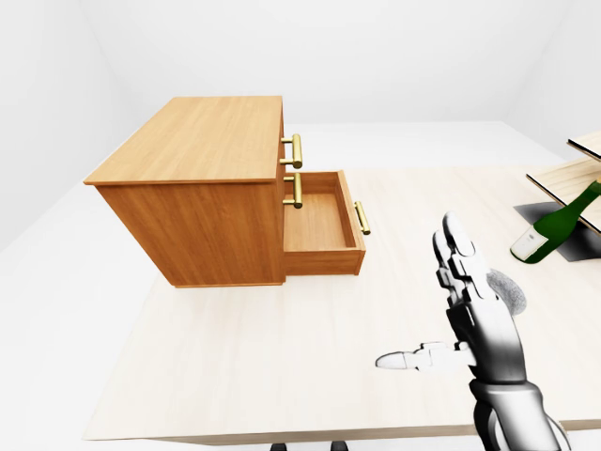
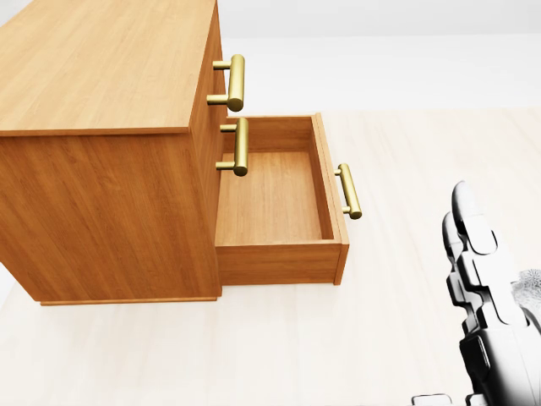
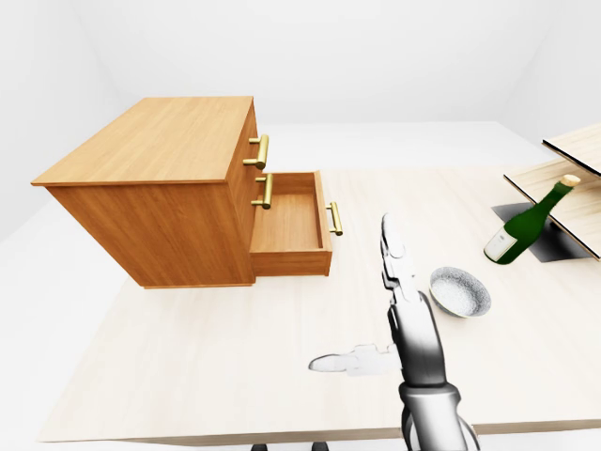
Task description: Put the bowl on top of the cabinet.
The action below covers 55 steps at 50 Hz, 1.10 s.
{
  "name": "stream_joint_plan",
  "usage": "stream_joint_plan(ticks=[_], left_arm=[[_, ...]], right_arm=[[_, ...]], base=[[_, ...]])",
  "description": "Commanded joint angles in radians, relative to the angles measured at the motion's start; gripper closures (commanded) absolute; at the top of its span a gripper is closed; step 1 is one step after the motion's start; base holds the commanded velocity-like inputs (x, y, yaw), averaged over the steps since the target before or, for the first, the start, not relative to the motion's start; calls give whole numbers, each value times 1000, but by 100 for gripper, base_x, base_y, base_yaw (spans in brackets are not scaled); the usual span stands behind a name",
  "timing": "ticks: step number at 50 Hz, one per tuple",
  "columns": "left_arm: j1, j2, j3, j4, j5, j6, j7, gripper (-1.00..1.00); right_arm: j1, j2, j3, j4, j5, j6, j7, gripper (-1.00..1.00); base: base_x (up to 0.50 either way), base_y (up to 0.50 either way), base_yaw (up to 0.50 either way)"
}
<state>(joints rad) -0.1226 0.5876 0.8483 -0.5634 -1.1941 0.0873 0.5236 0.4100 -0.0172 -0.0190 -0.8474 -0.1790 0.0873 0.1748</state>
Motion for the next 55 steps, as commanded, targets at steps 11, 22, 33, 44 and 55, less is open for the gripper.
stream_joint_plan(ticks=[11, 22, 33, 44, 55], left_arm=[[-3, -3, -1, -2, 18, 0, 0, -100], [0, 4, 8, 2, 5, 0, 0, -100], [2, 1, 7, -6, 2, 0, 0, -100], [7, 7, 19, -12, -16, 0, 0, -100], [4, 2, 9, -15, -7, 0, 0, -100]], right_arm=[[53, 128, -362, -177, -317, 0, 523, -100], [-67, 126, -559, -189, -460, 0, 523, -100], [-149, 46, -667, -200, -586, 0, 523, -100], [-163, -28, -721, -135, -632, 0, 523, -100], [-181, -93, -773, -3, -703, 0, 523, -100]], base=[[0, 0, 0], [0, 0, 0], [0, 0, 0], [0, 0, 0], [0, 0, 0]])
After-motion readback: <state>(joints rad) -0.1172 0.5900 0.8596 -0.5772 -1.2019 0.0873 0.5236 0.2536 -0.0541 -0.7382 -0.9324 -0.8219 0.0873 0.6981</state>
